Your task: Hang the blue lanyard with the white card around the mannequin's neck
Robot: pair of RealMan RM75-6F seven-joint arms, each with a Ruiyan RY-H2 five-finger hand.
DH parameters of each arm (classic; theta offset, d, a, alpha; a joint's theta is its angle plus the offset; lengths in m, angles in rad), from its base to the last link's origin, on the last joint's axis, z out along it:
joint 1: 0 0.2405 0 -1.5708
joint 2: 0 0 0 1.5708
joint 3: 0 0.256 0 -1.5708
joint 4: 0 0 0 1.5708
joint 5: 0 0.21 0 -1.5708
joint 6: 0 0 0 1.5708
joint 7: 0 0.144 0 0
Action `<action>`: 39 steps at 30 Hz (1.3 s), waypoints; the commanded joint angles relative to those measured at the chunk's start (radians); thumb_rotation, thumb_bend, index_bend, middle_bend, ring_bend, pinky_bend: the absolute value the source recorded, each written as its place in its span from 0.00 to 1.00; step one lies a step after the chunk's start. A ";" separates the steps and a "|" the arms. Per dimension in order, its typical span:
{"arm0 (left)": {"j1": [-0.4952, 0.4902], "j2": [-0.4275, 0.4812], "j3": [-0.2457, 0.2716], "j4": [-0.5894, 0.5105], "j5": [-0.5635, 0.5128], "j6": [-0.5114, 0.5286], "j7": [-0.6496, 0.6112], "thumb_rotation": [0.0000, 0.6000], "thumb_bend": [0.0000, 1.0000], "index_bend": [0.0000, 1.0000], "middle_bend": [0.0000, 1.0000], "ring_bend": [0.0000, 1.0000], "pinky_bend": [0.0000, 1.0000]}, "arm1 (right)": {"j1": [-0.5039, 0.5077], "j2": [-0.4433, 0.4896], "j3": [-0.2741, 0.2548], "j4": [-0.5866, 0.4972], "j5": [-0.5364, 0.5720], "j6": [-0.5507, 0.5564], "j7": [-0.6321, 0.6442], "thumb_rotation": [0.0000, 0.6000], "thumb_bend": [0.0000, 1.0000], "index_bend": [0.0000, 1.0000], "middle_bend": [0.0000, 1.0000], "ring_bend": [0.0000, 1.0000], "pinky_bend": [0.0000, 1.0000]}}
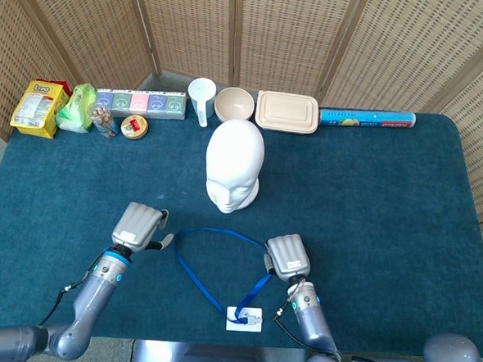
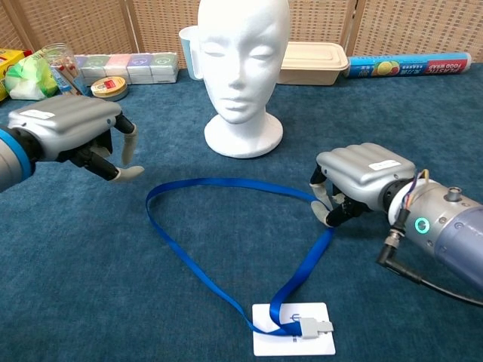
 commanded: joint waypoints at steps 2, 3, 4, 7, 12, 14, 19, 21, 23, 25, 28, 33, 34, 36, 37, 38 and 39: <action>-0.019 -0.039 0.003 0.035 -0.016 0.003 0.019 0.72 0.34 0.56 1.00 1.00 1.00 | 0.000 0.002 0.003 0.001 0.004 -0.003 0.003 0.81 0.58 0.65 1.00 1.00 1.00; -0.022 -0.049 0.005 0.042 -0.020 0.004 0.021 0.72 0.34 0.56 1.00 1.00 1.00 | 0.000 0.004 0.004 0.001 0.005 -0.004 0.004 0.81 0.58 0.65 1.00 1.00 1.00; -0.024 -0.056 0.006 0.048 -0.022 0.006 0.022 0.73 0.34 0.56 1.00 1.00 1.00 | 0.000 0.004 0.004 0.002 0.005 -0.006 0.004 0.81 0.58 0.65 1.00 1.00 1.00; -0.030 -0.078 0.006 0.069 -0.041 0.006 0.026 0.78 0.34 0.56 1.00 1.00 1.00 | 0.000 0.006 0.005 0.003 0.010 -0.012 0.009 0.81 0.58 0.65 1.00 1.00 1.00; -0.041 -0.108 0.006 0.096 -0.067 0.003 0.028 0.81 0.34 0.56 1.00 1.00 1.00 | -0.001 0.008 0.004 0.010 0.016 -0.019 0.016 0.81 0.58 0.65 1.00 1.00 1.00; -0.046 -0.119 0.004 0.105 -0.077 0.000 0.027 0.81 0.34 0.56 1.00 1.00 1.00 | -0.001 0.008 0.004 0.012 0.017 -0.021 0.018 0.82 0.58 0.66 1.00 1.00 1.00; -0.057 -0.139 0.004 0.125 -0.101 -0.006 0.034 0.81 0.34 0.56 1.00 1.00 1.00 | -0.002 0.009 0.004 0.015 0.020 -0.023 0.021 0.82 0.58 0.66 1.00 1.00 1.00; -0.061 -0.144 0.003 0.131 -0.107 -0.006 0.035 0.81 0.34 0.56 1.00 1.00 1.00 | -0.002 0.010 0.004 0.016 0.021 -0.024 0.022 0.82 0.58 0.66 1.00 1.00 1.00; -0.064 -0.146 0.001 0.135 -0.112 -0.007 0.033 0.81 0.34 0.56 1.00 1.00 1.00 | -0.002 0.012 0.003 0.017 0.021 -0.024 0.023 0.81 0.58 0.66 1.00 1.00 1.00; -0.070 -0.152 -0.003 0.142 -0.124 -0.010 0.034 0.81 0.34 0.56 1.00 1.00 1.00 | -0.002 0.013 0.005 0.016 0.023 -0.028 0.026 0.82 0.58 0.66 1.00 1.00 1.00; -0.076 -0.158 -0.005 0.148 -0.135 -0.011 0.039 0.82 0.34 0.56 1.00 1.00 1.00 | -0.002 0.015 0.005 0.015 0.024 -0.030 0.029 0.81 0.58 0.66 1.00 1.00 1.00; -0.083 -0.169 -0.007 0.162 -0.148 -0.012 0.037 0.81 0.33 0.56 1.00 1.00 1.00 | -0.003 0.018 0.003 0.016 0.028 -0.035 0.033 0.82 0.58 0.66 1.00 1.00 1.00; -0.084 -0.170 -0.008 0.162 -0.150 -0.012 0.036 0.82 0.33 0.56 1.00 1.00 1.00 | -0.003 0.019 0.004 0.016 0.029 -0.036 0.035 0.82 0.58 0.66 1.00 1.00 1.00; -0.087 -0.174 -0.010 0.166 -0.159 -0.013 0.036 0.81 0.33 0.56 1.00 1.00 1.00 | -0.003 0.020 0.004 0.015 0.032 -0.039 0.038 0.82 0.58 0.66 1.00 1.00 1.00; -0.089 -0.176 -0.011 0.167 -0.167 -0.015 0.036 0.81 0.33 0.56 1.00 1.00 1.00 | -0.003 0.021 0.004 0.016 0.033 -0.041 0.040 0.82 0.58 0.66 1.00 1.00 1.00; -0.091 -0.178 -0.012 0.168 -0.172 -0.017 0.038 0.81 0.33 0.56 1.00 1.00 1.00 | -0.003 0.022 0.004 0.015 0.034 -0.042 0.041 0.82 0.58 0.66 1.00 1.00 1.00; -0.093 -0.181 -0.012 0.171 -0.177 -0.018 0.038 0.81 0.33 0.56 1.00 1.00 1.00 | -0.003 0.022 0.004 0.016 0.034 -0.043 0.042 0.82 0.58 0.66 1.00 1.00 1.00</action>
